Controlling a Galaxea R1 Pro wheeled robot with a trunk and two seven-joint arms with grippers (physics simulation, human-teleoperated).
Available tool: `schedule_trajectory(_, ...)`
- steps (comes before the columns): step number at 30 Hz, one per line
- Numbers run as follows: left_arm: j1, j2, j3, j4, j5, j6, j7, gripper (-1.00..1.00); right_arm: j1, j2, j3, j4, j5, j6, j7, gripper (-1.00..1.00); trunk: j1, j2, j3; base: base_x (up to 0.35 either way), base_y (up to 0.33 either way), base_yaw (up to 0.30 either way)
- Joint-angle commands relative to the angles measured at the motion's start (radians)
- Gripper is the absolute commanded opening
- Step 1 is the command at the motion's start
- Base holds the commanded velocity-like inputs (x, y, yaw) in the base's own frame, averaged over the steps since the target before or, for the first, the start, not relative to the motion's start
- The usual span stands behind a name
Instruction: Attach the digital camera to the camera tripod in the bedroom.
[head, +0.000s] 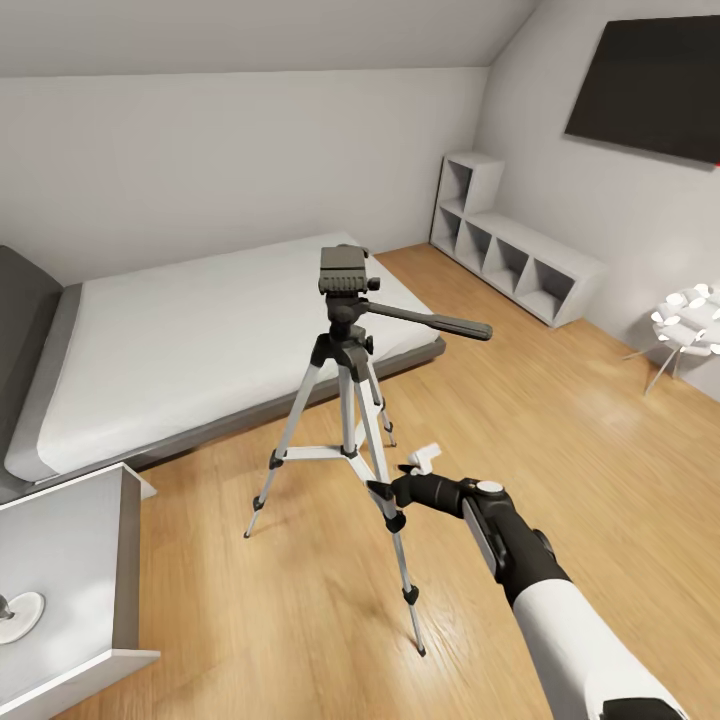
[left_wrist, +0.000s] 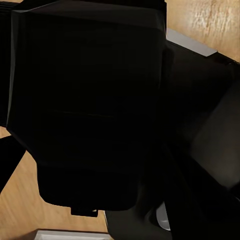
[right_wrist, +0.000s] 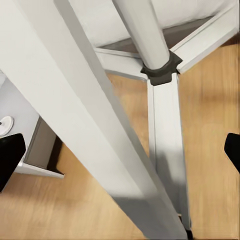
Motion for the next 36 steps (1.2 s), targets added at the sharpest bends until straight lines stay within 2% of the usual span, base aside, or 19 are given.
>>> schedule_trajectory(1,0.0,0.001,-0.008,-0.002,0.007,0.004,0.003,-1.0,0.0,0.001,-0.002,-0.001,0.01,0.003,0.0,1.0,0.001,-0.002,-0.002,0.0,0.0,0.0)
schedule_trajectory(21,0.0,0.001,-0.008,-0.001,0.008,0.004,0.003,-1.0,0.0,0.002,0.0,0.012,0.013,-0.005,-0.02,1.0,0.001,-0.002,-0.002,0.0,0.0,0.0)
schedule_trajectory(31,0.0,0.0,-0.008,-0.001,0.008,0.004,0.003,-1.0,0.0,0.045,0.0,0.049,0.017,-0.066,-0.038,1.0,0.001,-0.002,-0.002,0.0,0.0,0.0)
schedule_trajectory(36,0.0,0.0,-0.008,-0.001,0.007,0.004,0.003,-1.0,0.0,0.048,-0.001,0.052,0.017,-0.07,-0.04,1.0,0.001,-0.002,-0.002,0.0,0.0,0.0)
